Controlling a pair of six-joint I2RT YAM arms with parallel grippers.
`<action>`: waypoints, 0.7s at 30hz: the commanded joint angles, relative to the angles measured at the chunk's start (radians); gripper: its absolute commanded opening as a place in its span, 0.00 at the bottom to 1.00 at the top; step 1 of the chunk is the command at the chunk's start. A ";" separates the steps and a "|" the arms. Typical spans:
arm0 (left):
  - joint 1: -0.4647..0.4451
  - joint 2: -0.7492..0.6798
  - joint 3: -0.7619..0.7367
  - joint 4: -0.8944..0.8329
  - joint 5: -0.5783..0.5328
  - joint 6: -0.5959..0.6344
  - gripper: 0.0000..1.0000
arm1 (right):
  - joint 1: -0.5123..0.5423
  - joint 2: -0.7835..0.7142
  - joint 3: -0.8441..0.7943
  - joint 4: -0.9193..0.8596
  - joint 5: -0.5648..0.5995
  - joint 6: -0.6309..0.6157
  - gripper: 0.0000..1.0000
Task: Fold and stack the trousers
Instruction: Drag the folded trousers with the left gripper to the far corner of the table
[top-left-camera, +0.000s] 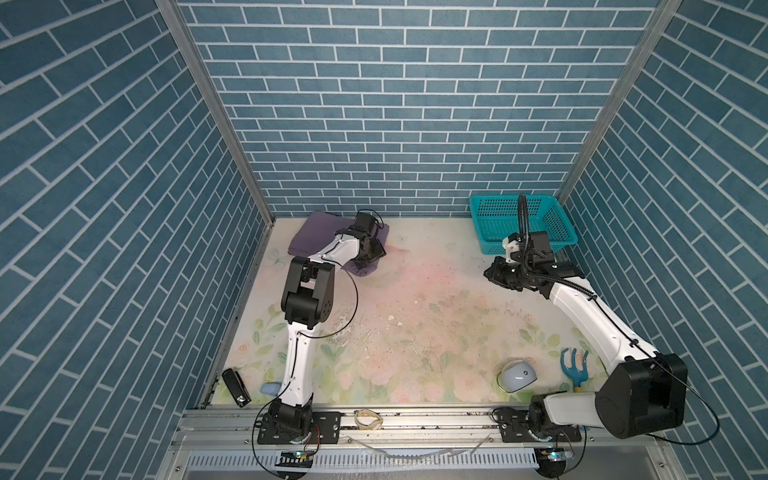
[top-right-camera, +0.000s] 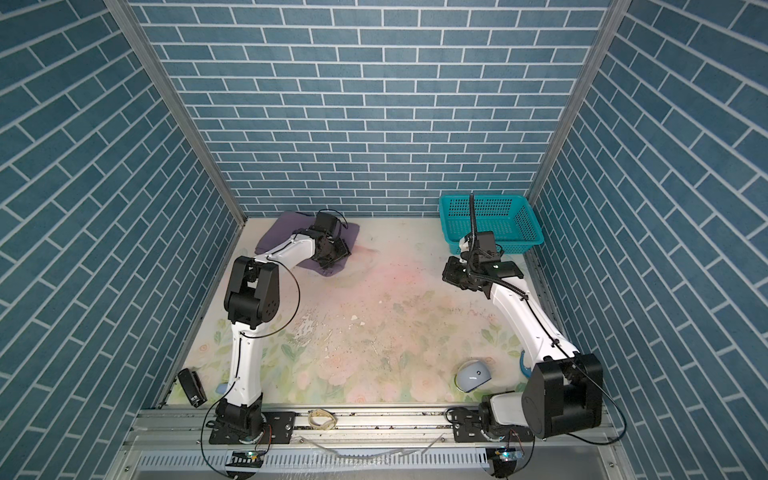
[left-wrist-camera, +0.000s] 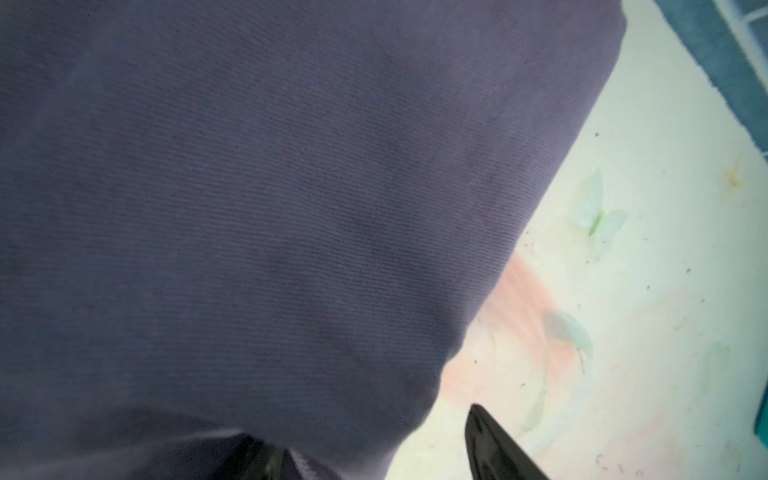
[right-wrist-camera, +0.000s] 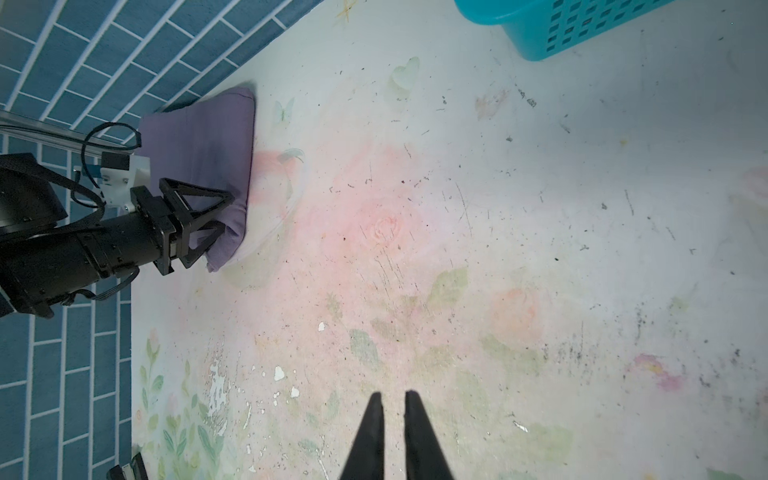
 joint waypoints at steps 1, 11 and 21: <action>-0.032 0.096 0.016 0.037 0.050 -0.070 0.71 | -0.007 -0.001 -0.027 -0.028 0.010 -0.018 0.13; -0.079 0.143 0.112 0.106 0.082 -0.188 0.72 | -0.021 -0.025 -0.042 -0.050 0.017 -0.034 0.13; -0.076 -0.135 0.119 0.007 0.033 -0.068 0.90 | -0.066 -0.150 -0.015 -0.067 0.109 -0.119 0.24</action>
